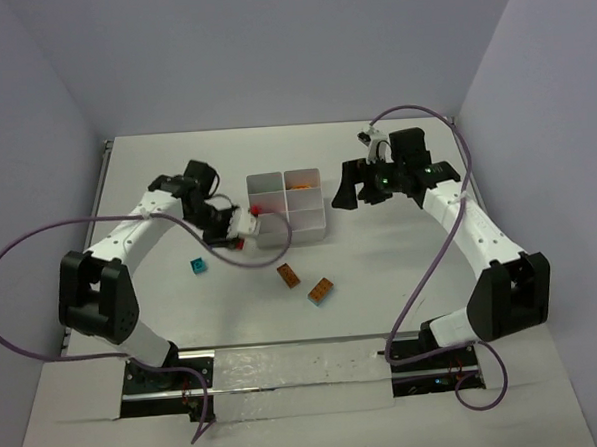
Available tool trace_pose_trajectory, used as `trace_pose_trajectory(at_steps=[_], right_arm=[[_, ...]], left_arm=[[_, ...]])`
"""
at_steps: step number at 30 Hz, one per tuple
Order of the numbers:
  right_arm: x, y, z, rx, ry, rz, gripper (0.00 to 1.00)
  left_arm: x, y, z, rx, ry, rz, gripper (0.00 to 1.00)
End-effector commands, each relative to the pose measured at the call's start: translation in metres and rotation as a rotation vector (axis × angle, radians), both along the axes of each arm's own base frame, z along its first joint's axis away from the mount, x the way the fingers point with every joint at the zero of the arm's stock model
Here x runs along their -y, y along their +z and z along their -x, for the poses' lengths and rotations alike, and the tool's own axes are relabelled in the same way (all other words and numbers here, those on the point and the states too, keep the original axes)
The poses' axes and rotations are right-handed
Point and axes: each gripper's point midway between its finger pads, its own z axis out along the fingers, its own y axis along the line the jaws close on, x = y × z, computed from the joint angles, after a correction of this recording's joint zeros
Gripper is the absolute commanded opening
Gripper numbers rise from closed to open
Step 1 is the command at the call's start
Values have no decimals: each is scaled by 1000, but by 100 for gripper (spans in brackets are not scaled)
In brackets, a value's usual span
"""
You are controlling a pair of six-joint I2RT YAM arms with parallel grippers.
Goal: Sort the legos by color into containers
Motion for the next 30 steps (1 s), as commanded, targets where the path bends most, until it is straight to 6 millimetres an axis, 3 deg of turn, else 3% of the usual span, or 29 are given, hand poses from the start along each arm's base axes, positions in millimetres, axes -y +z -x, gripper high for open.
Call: trace_pose_trajectory(at_steps=[1,2,4,5,6,8,10,17,22,30], right_arm=[[-40,68,38,206,288,-229,100],[-44,72,43,204,318,-251,100],[-56,95,61,247,418,-318,100],[-58,100,62,287,443,-311,100],[-63,107,69,304,484,-322,100],[-77,125,81,340,563,-320,100],[-83,130,87,340,598,-326,100],[-108,144,110,367,720,-338,99],[-117,147,114,358,756,-345,97],[-120,151,123,313,786,-406,89]], left_arm=[[80,164,11,-308,347,585,0],[87,171,4,-271,304,638,0],[99,203,12,-364,372,793,0],[101,210,16,-387,391,831,0],[101,212,31,-496,443,857,0],[105,229,42,-535,415,925,0],[109,239,48,-587,403,948,0],[118,243,69,-713,346,916,0],[125,241,81,-699,304,899,0],[129,236,82,-692,305,887,0]])
